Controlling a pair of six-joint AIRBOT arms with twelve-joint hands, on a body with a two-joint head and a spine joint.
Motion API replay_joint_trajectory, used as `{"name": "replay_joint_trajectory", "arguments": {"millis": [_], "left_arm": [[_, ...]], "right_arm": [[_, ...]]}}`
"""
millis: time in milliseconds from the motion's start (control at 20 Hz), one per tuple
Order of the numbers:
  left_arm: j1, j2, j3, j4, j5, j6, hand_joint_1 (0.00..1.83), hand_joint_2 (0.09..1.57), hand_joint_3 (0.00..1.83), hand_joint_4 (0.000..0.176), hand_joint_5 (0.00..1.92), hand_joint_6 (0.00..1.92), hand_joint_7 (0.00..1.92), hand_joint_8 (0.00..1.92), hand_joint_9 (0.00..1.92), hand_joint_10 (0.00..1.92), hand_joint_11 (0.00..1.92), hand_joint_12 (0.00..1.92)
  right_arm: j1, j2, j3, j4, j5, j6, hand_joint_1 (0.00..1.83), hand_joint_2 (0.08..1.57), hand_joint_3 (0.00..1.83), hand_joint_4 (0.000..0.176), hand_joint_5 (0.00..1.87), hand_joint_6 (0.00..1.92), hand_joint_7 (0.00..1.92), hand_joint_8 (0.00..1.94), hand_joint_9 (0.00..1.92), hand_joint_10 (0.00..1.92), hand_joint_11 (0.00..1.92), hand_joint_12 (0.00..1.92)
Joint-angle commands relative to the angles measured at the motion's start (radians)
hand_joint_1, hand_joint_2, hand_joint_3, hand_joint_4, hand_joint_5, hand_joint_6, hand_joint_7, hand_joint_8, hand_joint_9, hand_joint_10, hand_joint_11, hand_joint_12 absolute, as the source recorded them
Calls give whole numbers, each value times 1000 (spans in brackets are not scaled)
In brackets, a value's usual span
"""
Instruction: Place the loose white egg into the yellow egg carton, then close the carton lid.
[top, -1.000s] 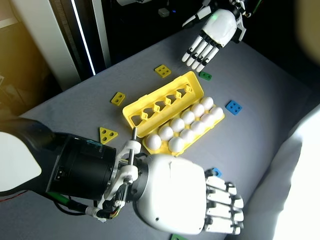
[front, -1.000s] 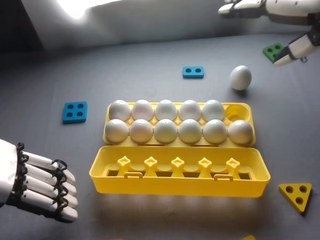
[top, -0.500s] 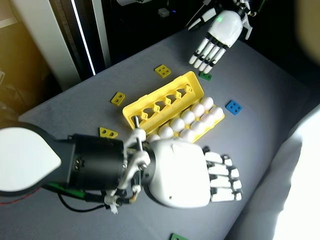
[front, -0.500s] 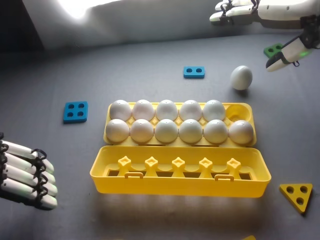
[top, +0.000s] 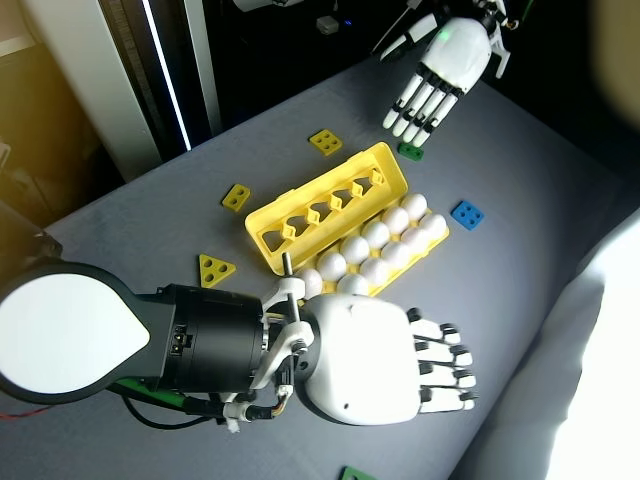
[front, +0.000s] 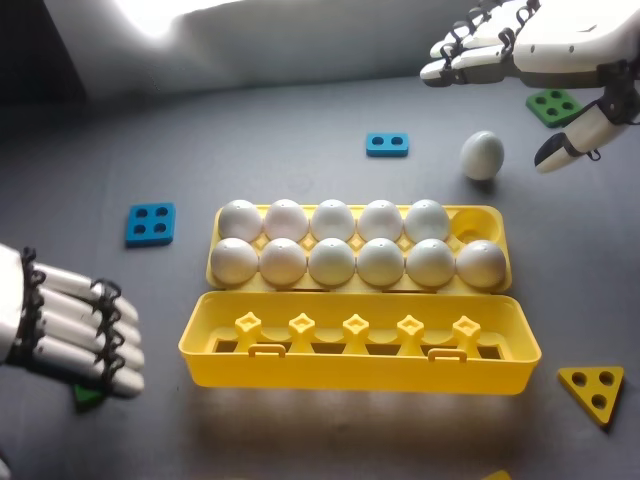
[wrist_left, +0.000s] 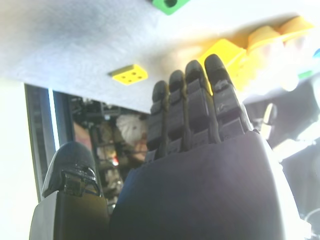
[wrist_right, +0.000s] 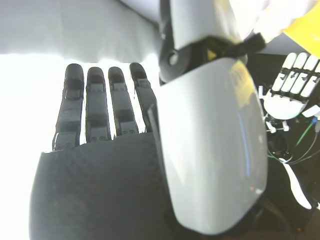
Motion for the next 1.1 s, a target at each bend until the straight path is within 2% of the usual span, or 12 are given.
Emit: {"name": "replay_joint_trajectory", "arguments": {"millis": [0,150,400,500,550,650,700,750,850,950,1050], "left_arm": [[-7,13,12,-74,-41,1,0,1186,0,0,223,6,223,8,190,7,0,385],[-20,9,25,-112,-37,37,0,1192,0,0,208,4,203,5,174,4,0,352],[-31,6,42,-112,-46,45,0,1181,0,0,232,11,224,11,188,8,0,355],[-31,5,59,-112,-53,45,0,1176,0,0,247,6,244,7,208,7,0,405],[-31,5,65,-112,-55,45,0,1179,0,0,236,2,228,5,197,1,0,364],[-34,6,73,-112,-55,40,0,1168,0,0,222,1,214,2,181,1,0,319],[-38,6,76,-112,-60,30,0,1167,0,0,231,3,221,3,186,2,0,334],[-43,7,78,-112,-69,19,0,1167,0,0,231,3,221,3,186,2,0,334],[-53,9,75,-112,-72,13,0,1171,0,0,227,0,218,0,178,0,0,304],[-59,9,73,-112,-72,13,0,1169,0,0,237,4,229,5,189,5,0,305],[-63,6,80,-112,-70,14,0,1163,0,0,254,5,253,7,214,7,0,387]], "right_arm": [[6,10,13,49,30,0,1151,903,1,0,103,1,5,1,14,1,0,258],[-1,-7,47,49,30,0,1150,882,0,0,116,8,30,6,28,5,0,278],[-3,-32,83,49,36,0,1095,882,0,0,135,6,42,3,20,3,0,224],[-7,-45,95,47,35,0,1114,851,0,0,172,8,70,6,26,2,0,214],[-11,-48,96,47,35,0,1087,818,0,0,193,8,24,0,4,0,0,231],[-21,-52,98,47,35,0,1009,785,0,40,183,3,0,0,0,0,0,262],[-27,-54,100,47,35,-1,999,784,0,53,176,2,0,0,0,0,0,235],[-31,-59,107,47,35,-2,999,784,0,53,176,2,0,0,0,0,0,235],[-40,-71,129,47,35,-2,993,783,0,69,194,5,0,0,0,0,0,252],[-43,-83,152,47,36,-2,986,776,0,73,209,4,0,0,0,0,0,221],[-45,-87,159,47,39,-3,988,787,3,67,211,0,0,0,0,0,0,184]]}}
